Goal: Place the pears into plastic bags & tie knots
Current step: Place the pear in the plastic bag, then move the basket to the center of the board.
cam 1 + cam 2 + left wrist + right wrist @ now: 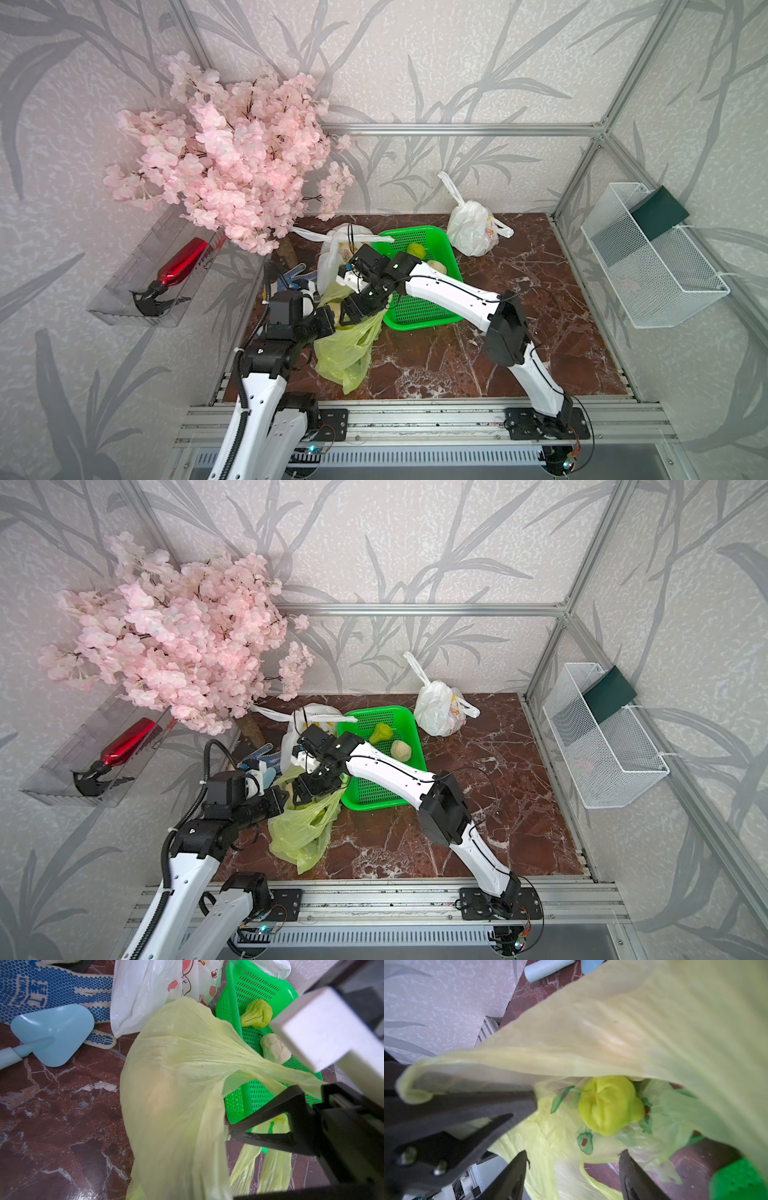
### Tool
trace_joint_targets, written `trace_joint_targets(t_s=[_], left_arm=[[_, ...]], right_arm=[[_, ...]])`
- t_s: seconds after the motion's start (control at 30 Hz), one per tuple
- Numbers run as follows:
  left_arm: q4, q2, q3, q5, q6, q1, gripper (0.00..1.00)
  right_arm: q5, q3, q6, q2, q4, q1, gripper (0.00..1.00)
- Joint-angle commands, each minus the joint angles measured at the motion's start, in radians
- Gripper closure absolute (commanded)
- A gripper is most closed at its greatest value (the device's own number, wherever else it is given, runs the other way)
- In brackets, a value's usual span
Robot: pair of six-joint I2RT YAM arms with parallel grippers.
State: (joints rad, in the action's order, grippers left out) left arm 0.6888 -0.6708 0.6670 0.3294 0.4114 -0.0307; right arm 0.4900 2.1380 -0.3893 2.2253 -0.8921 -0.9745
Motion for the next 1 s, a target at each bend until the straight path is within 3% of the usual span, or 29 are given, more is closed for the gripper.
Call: trace_joint_targets(t_s=[0.0, 0.23, 0.43, 0.6, 0.7, 0.97], left_arm=[[0.015, -0.002, 0.013, -0.028, -0.005, -0.002, 1.0], [0.027, -0.019, 0.021, -0.044, 0.017, -0.002, 1.0], [-0.026, -0.009, 0.0, 0.011, 0.092, -0.012, 1.0], [-0.092, -0.018, -0.01, 0.027, 0.114, -0.015, 1.0], [-0.109, -0.027, -0.013, 0.058, 0.112, -0.017, 1.0], [-0.136, -0.021, -0.044, 0.098, 0.133, -0.031, 1.0]], right_arm=[[-0.044, -0.127, -0.018, -0.166, 0.065, 0.053, 0.32], [-0.116, -0.528, -0.154, -0.415, 0.146, 0.058, 0.66], [-0.138, -0.76, -0.375, -0.502, 0.319, 0.035, 0.77], [-0.083, -0.796, -0.406, -0.429, 0.389, 0.0, 0.75], [-0.132, -0.825, -0.41, -0.387, 0.442, 0.028, 0.75], [-0.511, -0.675, -0.192, -0.338, 0.242, 0.177, 0.52]])
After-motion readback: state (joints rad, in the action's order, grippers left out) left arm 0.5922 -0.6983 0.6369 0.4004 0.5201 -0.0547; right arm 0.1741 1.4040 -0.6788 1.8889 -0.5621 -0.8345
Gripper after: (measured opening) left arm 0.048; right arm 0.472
